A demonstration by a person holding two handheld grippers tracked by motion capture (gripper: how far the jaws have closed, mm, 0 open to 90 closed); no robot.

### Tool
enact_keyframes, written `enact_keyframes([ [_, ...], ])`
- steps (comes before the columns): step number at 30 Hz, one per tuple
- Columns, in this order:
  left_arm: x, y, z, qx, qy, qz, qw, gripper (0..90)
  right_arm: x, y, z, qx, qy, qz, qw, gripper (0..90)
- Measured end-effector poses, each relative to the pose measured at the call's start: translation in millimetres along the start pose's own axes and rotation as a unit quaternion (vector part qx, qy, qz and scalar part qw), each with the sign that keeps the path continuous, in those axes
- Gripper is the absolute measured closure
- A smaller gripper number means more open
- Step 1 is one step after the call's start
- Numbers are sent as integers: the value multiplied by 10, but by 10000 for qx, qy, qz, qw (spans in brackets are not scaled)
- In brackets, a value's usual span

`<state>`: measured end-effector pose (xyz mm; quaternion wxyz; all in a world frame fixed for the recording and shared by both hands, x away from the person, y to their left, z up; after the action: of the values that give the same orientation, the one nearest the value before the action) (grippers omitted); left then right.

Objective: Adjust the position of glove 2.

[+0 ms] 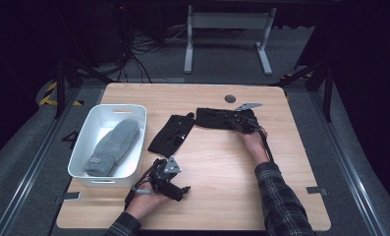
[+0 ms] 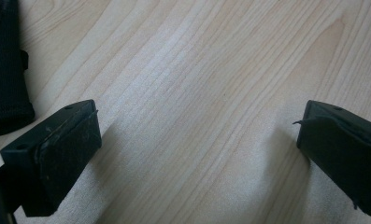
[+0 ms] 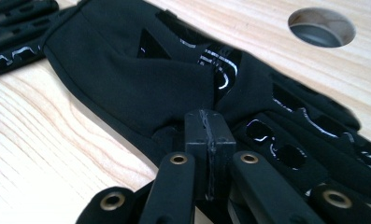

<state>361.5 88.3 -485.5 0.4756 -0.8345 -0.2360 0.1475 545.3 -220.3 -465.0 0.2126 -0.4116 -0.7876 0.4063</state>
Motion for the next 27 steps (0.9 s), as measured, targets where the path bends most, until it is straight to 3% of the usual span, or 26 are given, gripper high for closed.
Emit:
enact_keyframes([
  [9,-3,-1,2,2,-6,-3,10000,2,28,-94,145,14,-176,-111,9998,900],
  [27,-3,-1,2,-1,-11,-11,10000,2,119,-473,634,220,-453,-324,9982,900],
])
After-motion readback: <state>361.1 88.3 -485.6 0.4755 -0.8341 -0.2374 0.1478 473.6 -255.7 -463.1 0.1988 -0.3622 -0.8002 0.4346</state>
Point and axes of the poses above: each handheld gripper's, and its own axes: y roughly forward along the jaws, z roughly out of its underside, x roughly to its left, the point moved 1 cm from there along y, roughly forward along the jaws, and after that the axes turned 13 degrees about x, right-handed, at the moved point
